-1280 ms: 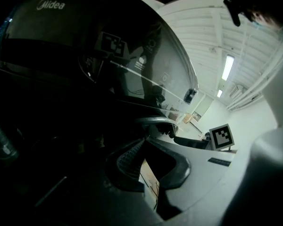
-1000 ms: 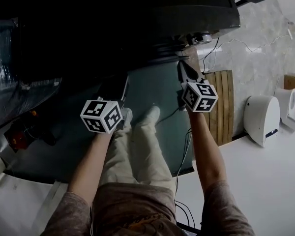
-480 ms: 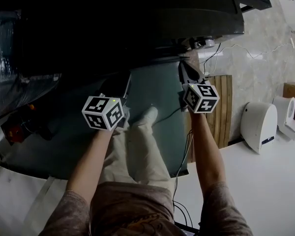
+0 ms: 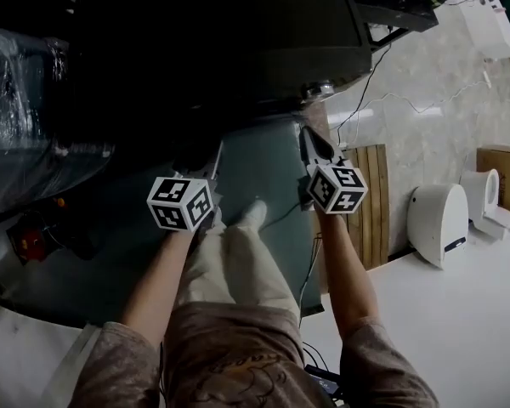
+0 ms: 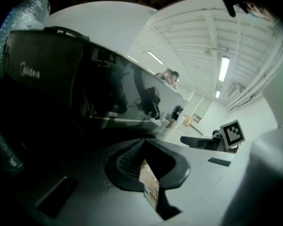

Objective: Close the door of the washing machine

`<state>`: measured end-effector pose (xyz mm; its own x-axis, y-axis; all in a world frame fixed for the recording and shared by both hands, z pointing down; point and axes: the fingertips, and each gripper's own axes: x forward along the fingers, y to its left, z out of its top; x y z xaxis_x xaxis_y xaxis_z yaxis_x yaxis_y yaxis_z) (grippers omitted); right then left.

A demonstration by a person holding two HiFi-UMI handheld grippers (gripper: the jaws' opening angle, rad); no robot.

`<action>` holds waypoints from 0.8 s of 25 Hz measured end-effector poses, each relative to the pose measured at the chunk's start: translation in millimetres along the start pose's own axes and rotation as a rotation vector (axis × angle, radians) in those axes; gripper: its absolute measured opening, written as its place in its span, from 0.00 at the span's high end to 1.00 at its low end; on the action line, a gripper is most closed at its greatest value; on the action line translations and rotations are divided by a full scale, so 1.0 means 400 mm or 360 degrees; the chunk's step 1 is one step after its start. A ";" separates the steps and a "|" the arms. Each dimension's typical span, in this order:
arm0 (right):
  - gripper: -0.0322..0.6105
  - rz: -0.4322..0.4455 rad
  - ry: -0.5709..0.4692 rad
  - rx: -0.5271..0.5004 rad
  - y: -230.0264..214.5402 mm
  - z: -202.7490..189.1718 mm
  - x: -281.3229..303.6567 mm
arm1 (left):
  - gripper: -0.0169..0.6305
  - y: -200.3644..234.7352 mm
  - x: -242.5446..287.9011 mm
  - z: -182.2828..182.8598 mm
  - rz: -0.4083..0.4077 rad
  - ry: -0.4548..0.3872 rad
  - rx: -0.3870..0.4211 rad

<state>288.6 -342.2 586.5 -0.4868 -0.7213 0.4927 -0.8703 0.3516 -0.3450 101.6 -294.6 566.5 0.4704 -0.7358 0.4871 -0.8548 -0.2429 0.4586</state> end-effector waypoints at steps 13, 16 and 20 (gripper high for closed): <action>0.96 0.0143 -0.0251 -0.0134 0.300 0.297 -0.264 | 0.97 -0.209 -0.245 0.287 -0.0134 -0.0123 0.0212; 0.96 0.0148 -0.0297 -0.0171 0.355 0.359 -0.309 | 0.97 -0.232 -0.304 0.353 -0.0157 -0.0170 0.0224; 0.96 0.0202 -0.0341 -0.0234 0.411 0.398 -0.374 | 0.97 -0.258 -0.367 0.409 -0.0211 -0.0197 0.0288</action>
<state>230.2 -271.5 329.0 -0.5792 -0.7699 0.2678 -0.8125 0.5189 -0.2657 84.9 -264.7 326.1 0.5601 -0.7592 0.3315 -0.8179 -0.4434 0.3666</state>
